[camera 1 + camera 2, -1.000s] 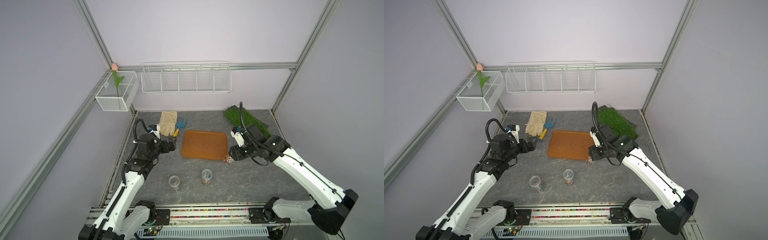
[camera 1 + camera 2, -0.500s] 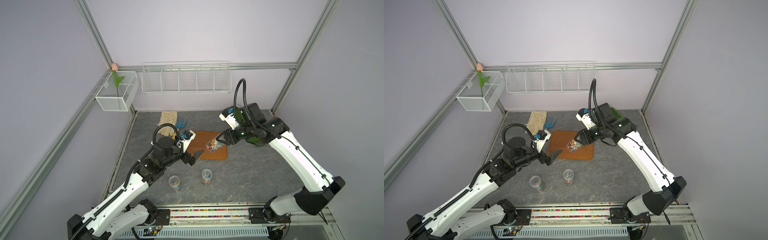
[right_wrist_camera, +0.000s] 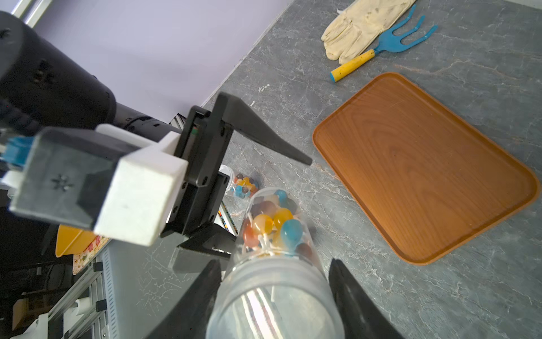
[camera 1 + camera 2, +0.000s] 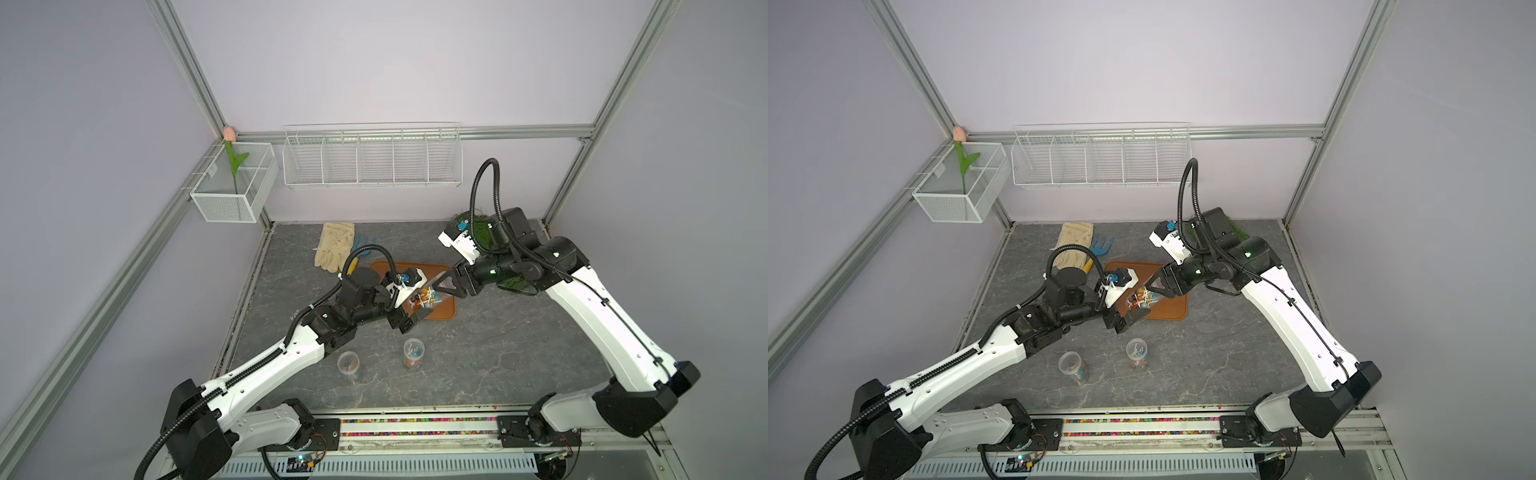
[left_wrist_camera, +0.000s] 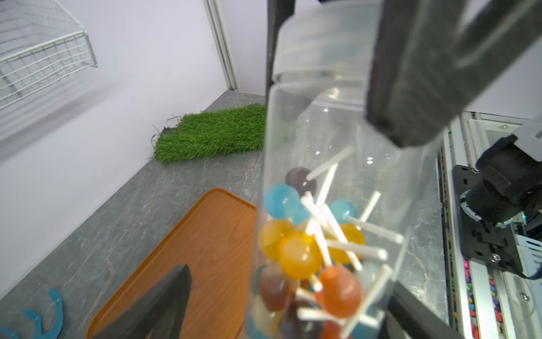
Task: Pour the candies out of the jar
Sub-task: Pick up the jar from the center of the board, then unscrew the lid from the jar.
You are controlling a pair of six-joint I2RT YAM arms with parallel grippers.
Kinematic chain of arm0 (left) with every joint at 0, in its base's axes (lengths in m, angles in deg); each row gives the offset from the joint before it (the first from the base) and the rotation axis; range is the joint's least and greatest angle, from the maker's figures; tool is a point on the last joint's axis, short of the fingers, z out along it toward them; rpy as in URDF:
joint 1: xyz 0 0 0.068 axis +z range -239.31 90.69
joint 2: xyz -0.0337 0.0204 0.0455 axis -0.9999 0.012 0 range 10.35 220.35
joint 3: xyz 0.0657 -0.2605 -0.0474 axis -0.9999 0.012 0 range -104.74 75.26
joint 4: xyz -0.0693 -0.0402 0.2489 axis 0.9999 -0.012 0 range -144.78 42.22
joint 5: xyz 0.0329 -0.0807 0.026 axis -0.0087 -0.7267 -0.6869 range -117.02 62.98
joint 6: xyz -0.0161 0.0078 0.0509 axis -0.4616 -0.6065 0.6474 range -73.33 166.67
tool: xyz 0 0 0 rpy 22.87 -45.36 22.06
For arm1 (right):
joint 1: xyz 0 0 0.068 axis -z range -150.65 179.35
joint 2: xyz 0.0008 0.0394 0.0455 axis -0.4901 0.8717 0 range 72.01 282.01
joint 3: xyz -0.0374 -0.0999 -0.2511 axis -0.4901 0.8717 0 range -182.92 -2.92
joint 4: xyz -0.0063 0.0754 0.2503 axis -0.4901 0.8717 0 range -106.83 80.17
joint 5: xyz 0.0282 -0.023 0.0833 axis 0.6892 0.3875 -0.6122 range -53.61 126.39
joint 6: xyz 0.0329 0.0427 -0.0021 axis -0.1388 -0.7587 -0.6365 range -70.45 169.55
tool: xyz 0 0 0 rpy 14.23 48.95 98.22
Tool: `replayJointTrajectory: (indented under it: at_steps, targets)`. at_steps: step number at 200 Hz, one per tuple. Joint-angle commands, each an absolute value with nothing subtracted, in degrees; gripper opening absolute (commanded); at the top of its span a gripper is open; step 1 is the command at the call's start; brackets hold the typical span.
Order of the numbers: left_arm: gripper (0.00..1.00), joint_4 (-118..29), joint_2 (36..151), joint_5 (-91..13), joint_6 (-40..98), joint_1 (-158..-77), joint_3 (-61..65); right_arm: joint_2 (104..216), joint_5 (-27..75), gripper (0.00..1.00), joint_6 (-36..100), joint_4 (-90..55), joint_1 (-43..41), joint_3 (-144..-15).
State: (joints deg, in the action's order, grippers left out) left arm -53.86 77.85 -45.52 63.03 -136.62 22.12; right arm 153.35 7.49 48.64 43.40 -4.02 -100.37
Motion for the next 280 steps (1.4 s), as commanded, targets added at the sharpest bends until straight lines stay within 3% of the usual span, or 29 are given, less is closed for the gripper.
replayJointTrajectory:
  at_steps: [1, 83, 95, 112, 130, 199, 280]
  targets:
    - [0.82, -51.1, 78.2, -47.9, 64.0, -136.8, 20.6, 151.4, 1.6, 0.38, 49.7, 44.2, -3.9, -99.8]
    - [0.43, -48.0, 79.1, -51.5, 61.6, -137.6, 21.0, 151.2, -1.1, 0.39, 49.1, 43.0, -3.9, -98.7]
    - [0.41, -47.3, 79.2, -51.5, 60.8, -137.9, 21.3, 150.9, -0.8, 0.52, 48.5, 42.3, -3.9, -98.2]
    - [0.41, -44.9, 79.0, -50.3, 59.1, -138.3, 22.7, 149.7, 0.3, 0.86, 47.3, 40.8, -3.9, -97.3]
    - [0.41, -40.8, 78.1, -48.4, 57.0, -138.3, 25.3, 147.0, 2.3, 0.96, 44.0, 36.5, -3.5, -95.5]
    - [0.41, -33.3, 75.9, -41.7, 51.5, -139.0, 31.2, 135.6, 13.5, 1.00, 31.0, 20.5, -2.4, -85.4]
    - [0.41, -32.0, 75.5, -38.8, 50.4, -139.6, 32.6, 134.1, 14.0, 0.98, 28.6, 18.6, -2.5, -81.2]
